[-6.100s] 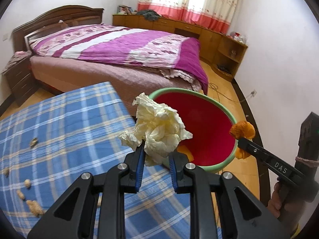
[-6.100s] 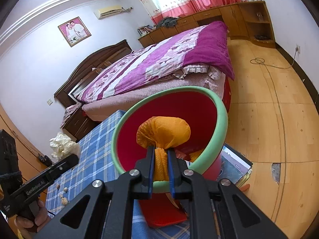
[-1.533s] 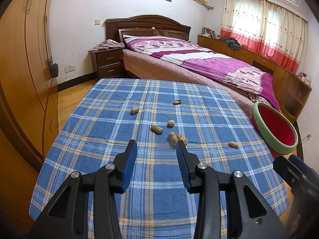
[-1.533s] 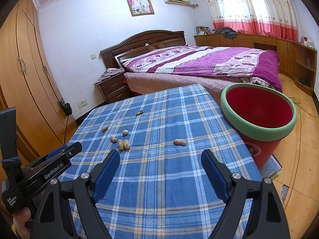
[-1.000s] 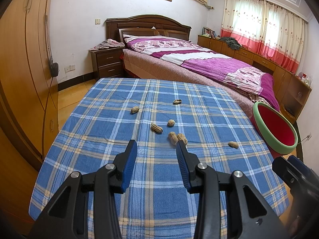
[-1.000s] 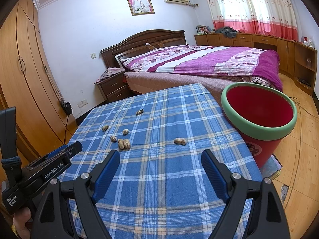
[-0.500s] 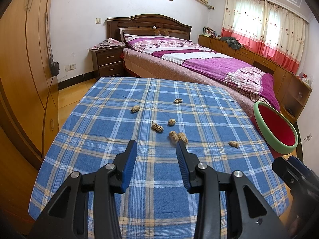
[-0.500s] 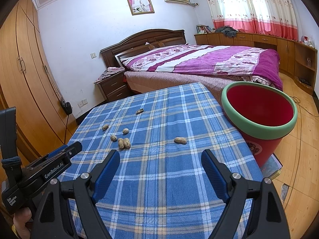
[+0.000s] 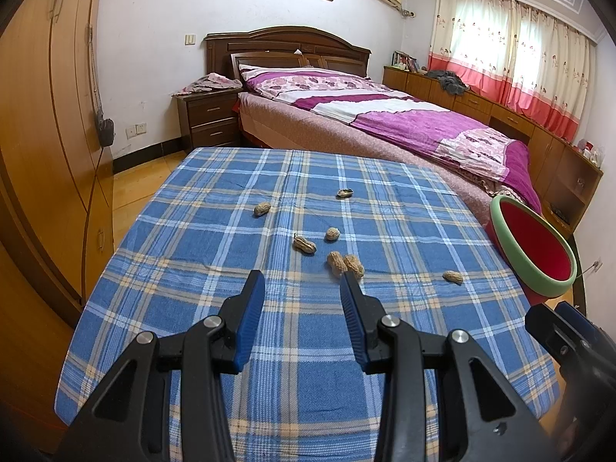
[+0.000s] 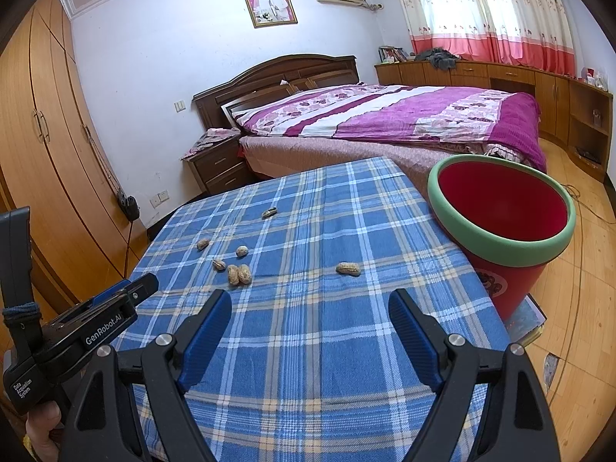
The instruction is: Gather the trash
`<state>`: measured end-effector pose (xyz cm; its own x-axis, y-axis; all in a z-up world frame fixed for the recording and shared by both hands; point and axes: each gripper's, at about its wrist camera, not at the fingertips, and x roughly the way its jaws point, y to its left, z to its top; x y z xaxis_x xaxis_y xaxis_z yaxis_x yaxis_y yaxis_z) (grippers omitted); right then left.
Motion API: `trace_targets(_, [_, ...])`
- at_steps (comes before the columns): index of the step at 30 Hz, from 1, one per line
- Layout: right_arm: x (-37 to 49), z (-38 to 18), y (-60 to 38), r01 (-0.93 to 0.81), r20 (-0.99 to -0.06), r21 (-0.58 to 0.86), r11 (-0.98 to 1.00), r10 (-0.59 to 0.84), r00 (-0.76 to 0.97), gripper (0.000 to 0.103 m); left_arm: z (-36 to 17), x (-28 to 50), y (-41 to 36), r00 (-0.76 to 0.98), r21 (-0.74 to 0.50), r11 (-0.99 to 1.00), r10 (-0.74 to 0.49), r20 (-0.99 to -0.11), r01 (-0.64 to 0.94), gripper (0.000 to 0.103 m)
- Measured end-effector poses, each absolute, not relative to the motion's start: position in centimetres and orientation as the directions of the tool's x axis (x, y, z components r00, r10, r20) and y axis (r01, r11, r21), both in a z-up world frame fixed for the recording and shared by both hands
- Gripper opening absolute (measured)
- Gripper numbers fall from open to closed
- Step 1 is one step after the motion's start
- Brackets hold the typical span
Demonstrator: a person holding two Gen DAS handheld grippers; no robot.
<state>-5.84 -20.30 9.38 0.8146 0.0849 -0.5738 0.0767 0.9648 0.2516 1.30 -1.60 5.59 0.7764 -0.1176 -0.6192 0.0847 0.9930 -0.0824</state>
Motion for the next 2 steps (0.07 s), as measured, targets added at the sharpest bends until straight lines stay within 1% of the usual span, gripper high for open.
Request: trace_targets(2, [-5.81,9.41,-20.34,0.077,-0.574,0.251,0.965,0.085,0.815,0.086,5.42,1.28,-1.49,0.776,-0.081,0.993,-0.115,-0.620,0.083,0.041])
